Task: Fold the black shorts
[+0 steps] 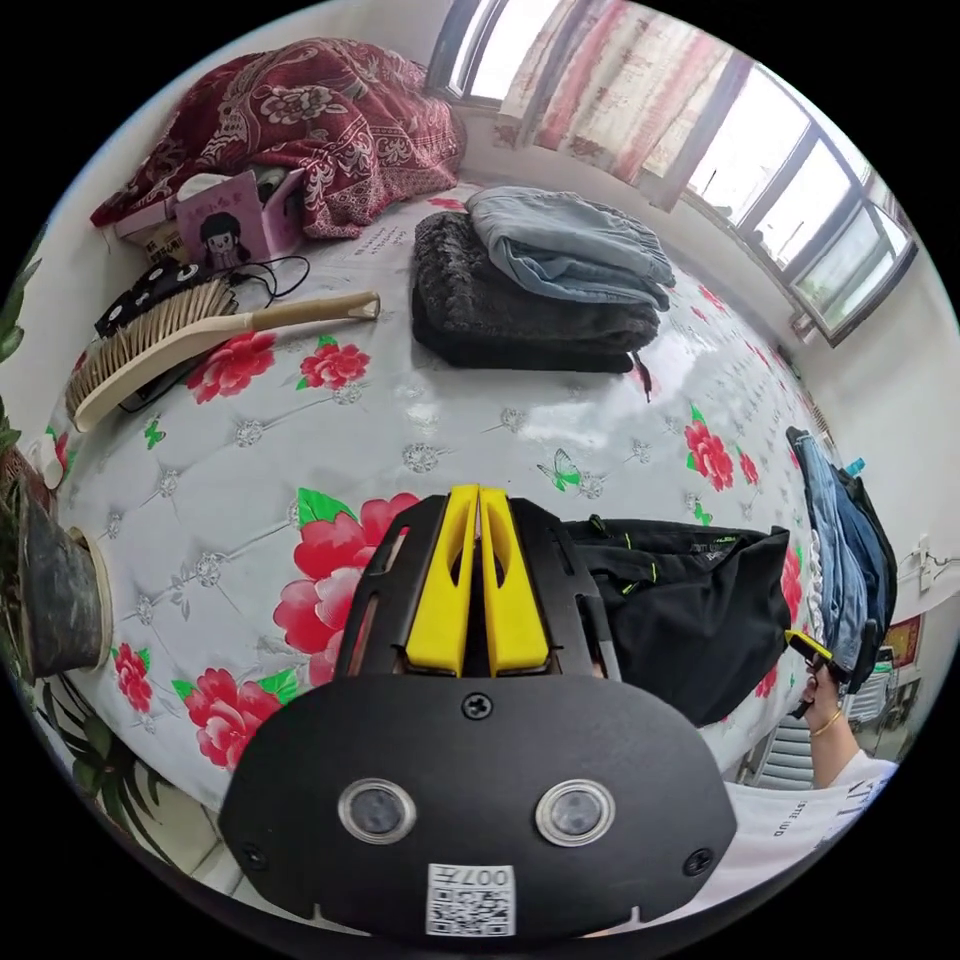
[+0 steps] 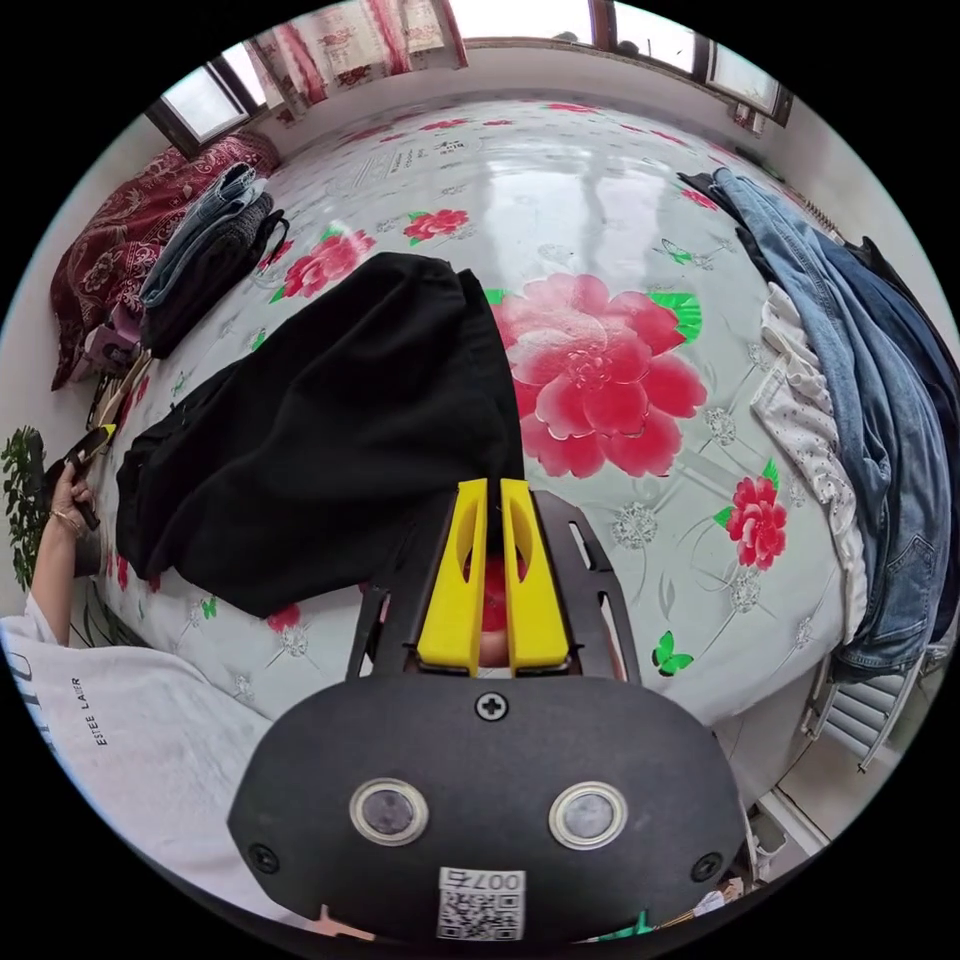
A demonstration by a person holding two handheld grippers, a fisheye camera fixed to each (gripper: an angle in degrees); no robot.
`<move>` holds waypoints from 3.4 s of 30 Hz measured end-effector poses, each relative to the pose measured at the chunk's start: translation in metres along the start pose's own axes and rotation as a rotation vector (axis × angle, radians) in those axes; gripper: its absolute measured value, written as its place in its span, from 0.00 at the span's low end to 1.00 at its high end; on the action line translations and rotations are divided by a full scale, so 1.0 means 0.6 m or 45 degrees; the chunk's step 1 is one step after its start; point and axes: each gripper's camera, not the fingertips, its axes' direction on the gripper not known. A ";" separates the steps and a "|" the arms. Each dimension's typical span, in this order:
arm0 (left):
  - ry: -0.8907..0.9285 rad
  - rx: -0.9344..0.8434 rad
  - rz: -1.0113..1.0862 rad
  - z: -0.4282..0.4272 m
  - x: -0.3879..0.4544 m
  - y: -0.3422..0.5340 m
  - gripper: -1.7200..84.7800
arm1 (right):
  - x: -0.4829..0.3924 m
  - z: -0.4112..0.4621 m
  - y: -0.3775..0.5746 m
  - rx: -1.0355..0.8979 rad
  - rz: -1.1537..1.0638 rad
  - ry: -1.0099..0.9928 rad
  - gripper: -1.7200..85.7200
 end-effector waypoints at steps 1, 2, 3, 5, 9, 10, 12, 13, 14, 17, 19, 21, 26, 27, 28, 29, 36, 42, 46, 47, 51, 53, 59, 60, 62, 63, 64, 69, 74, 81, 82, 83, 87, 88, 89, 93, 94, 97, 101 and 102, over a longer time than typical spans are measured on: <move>0.027 0.003 0.016 0.001 0.005 0.005 0.02 | 0.006 -0.003 0.005 0.009 0.015 -0.014 0.02; 0.030 -0.003 0.028 0.002 0.009 0.008 0.02 | 0.014 -0.005 0.011 0.017 0.039 -0.033 0.02; 0.036 -0.014 0.065 0.005 0.016 0.015 0.04 | 0.018 -0.005 0.014 0.019 0.053 -0.043 0.02; 0.057 -0.029 0.121 0.009 0.026 0.029 0.08 | 0.032 -0.007 0.024 0.037 0.105 -0.082 0.02; 0.044 -0.071 0.192 0.018 0.038 0.058 0.13 | 0.044 -0.010 0.031 0.057 0.143 -0.110 0.02; 0.040 -0.087 0.198 0.022 0.040 0.062 0.13 | 0.045 -0.012 0.032 0.066 0.138 -0.110 0.02; 0.047 -0.102 0.208 0.026 0.044 0.067 0.14 | 0.045 -0.012 0.033 0.072 0.128 -0.111 0.02; 0.045 -0.104 0.218 0.028 0.049 0.069 0.14 | 0.044 -0.013 0.034 0.079 0.122 -0.109 0.02; 0.040 -0.102 0.225 0.029 0.051 0.070 0.14 | 0.043 -0.017 0.035 0.099 0.118 -0.107 0.02; 0.014 -0.091 0.273 0.032 0.068 0.071 0.14 | 0.035 -0.032 0.030 0.157 0.108 -0.083 0.02; -0.016 -0.091 0.330 0.041 0.084 0.071 0.14 | 0.026 -0.044 0.021 0.201 0.077 -0.067 0.03; -0.060 -0.106 0.372 0.053 0.097 0.070 0.13 | 0.016 -0.051 0.005 0.224 0.038 -0.062 0.04; -0.161 -0.183 0.445 0.102 0.120 0.068 0.11 | -0.008 -0.063 -0.072 0.275 -0.036 -0.084 0.06; -0.188 -0.211 0.453 0.117 0.125 0.069 0.09 | -0.012 -0.062 -0.082 0.274 -0.050 -0.089 0.06; -0.258 -0.219 0.456 0.129 0.129 0.071 0.06 | -0.021 -0.056 -0.103 0.262 -0.085 -0.100 0.06; -0.287 -0.230 0.472 0.135 0.132 0.073 0.04 | -0.032 -0.045 -0.125 0.234 -0.127 -0.104 0.07; -0.238 -0.224 0.457 0.134 0.138 0.070 0.01 | -0.082 0.039 -0.219 0.091 -0.245 -0.063 0.07; -0.068 -0.040 0.316 0.069 0.105 0.080 0.02 | -0.092 0.104 -0.239 0.015 -0.226 0.014 0.03; -0.017 0.006 0.416 0.054 0.104 0.100 0.09 | -0.082 0.099 -0.232 0.049 -0.219 -0.034 0.02; -0.015 -0.009 0.451 0.059 0.108 0.103 0.11 | -0.080 0.091 -0.230 0.081 -0.223 -0.050 0.03; -0.010 -0.112 0.726 0.109 0.164 0.114 0.15 | -0.082 0.068 -0.235 0.175 -0.275 -0.068 0.05; -0.111 -0.156 0.841 0.142 0.194 0.121 0.13 | -0.088 0.064 -0.245 0.184 -0.313 -0.088 0.06; -0.233 -0.242 0.855 0.182 0.222 0.120 0.02 | -0.112 0.122 -0.254 0.023 -0.406 0.022 0.04; -0.203 -0.229 0.800 0.172 0.215 0.116 0.02 | -0.111 0.123 -0.254 0.008 -0.392 0.042 0.03; -0.162 -0.213 0.723 0.150 0.205 0.110 0.01 | -0.100 0.110 -0.254 0.042 -0.346 0.030 0.02; -0.140 -0.190 0.683 0.131 0.201 0.105 0.01 | -0.097 0.101 -0.251 0.080 -0.342 0.016 0.02; -0.120 -0.170 0.654 0.112 0.198 0.100 0.01 | -0.092 0.083 -0.248 0.131 -0.334 -0.013 0.02; -0.130 -0.086 0.591 0.103 0.205 0.063 0.03 | -0.085 0.045 -0.270 0.223 -0.297 -0.006 0.02; -0.278 -0.319 0.515 0.248 0.222 0.030 0.08 | -0.061 0.096 -0.303 0.018 -0.142 0.010 0.05; -0.325 -0.067 0.397 0.159 0.203 0.078 0.08 | 0.009 -0.019 -0.132 0.288 -0.113 -0.299 0.07; -0.325 -0.043 0.366 0.137 0.189 0.097 0.07 | 0.024 -0.021 -0.089 0.259 -0.107 -0.381 0.07; -0.323 -0.035 0.356 0.127 0.183 0.107 0.06 | 0.035 -0.017 -0.048 0.203 -0.105 -0.461 0.08; -0.291 -0.011 0.343 0.077 0.154 0.183 0.04 | 0.035 0.020 0.061 0.016 -0.142 -0.613 0.09; -0.249 -0.026 0.360 0.076 0.154 0.202 0.03 | 0.025 0.036 0.086 -0.026 -0.172 -0.635 0.09; -0.229 -0.038 0.372 0.078 0.155 0.210 0.03 | 0.010 0.051 0.102 -0.058 -0.211 -0.664 0.10; -0.221 -0.147 0.449 0.124 0.177 0.242 0.03 | -0.041 0.086 0.109 -0.064 -0.341 -0.678 0.11; -0.264 -0.174 0.458 0.141 0.182 0.244 0.03 | -0.055 0.085 0.102 -0.017 -0.368 -0.677 0.12; -0.324 -0.205 0.482 0.169 0.189 0.237 0.02 | -0.074 0.056 0.080 0.143 -0.403 -0.722 0.12; -0.352 -0.219 0.498 0.182 0.197 0.226 0.01 | -0.090 0.055 0.086 0.151 -0.512 -0.657 0.13; -0.354 -0.222 0.498 0.184 0.199 0.224 0.01 | -0.091 0.061 0.089 0.131 -0.527 -0.640 0.14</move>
